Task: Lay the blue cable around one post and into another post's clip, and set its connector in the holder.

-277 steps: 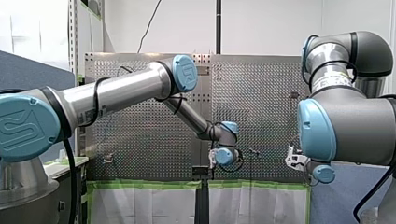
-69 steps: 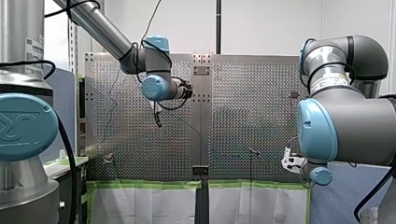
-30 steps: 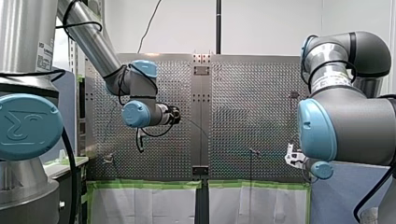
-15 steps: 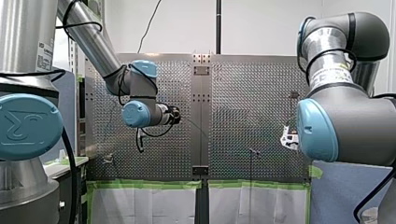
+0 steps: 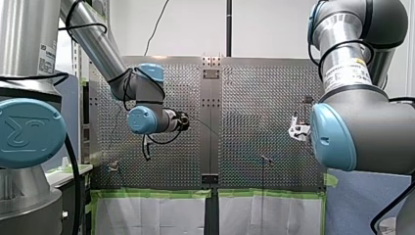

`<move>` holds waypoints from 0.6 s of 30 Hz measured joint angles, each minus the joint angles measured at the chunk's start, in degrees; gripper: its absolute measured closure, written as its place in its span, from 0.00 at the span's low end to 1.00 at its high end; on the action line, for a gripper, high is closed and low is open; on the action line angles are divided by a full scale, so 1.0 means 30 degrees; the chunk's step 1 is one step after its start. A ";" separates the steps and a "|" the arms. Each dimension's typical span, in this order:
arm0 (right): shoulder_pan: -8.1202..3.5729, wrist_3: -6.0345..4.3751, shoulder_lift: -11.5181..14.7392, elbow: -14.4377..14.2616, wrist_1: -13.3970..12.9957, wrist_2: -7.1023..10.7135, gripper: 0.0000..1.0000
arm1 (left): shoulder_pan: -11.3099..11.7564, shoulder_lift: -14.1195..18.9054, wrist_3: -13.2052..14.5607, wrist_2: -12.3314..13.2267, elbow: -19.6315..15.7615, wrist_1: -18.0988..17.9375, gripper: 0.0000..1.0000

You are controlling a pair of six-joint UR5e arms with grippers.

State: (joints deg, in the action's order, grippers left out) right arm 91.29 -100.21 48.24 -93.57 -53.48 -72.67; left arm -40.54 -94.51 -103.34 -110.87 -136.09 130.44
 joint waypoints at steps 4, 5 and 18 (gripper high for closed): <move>0.0278 -0.0036 0.0666 0.0001 0.0048 0.0004 1.00 | 0.0000 0.0000 -0.0003 0.0000 -0.0012 0.0001 0.00; 0.0334 -0.0043 0.0802 0.0000 0.0055 0.0007 1.00 | 0.0000 0.0000 -0.0004 0.0000 -0.0011 0.0000 0.00; 0.0911 -0.0113 0.2754 0.0022 0.0277 -0.0031 1.00 | 0.0000 0.0000 -0.0009 0.0164 -0.0024 0.0020 0.00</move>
State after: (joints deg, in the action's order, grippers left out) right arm 94.02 -100.55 56.50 -93.50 -52.64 -72.76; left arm -40.54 -94.51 -103.37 -110.38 -136.17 130.50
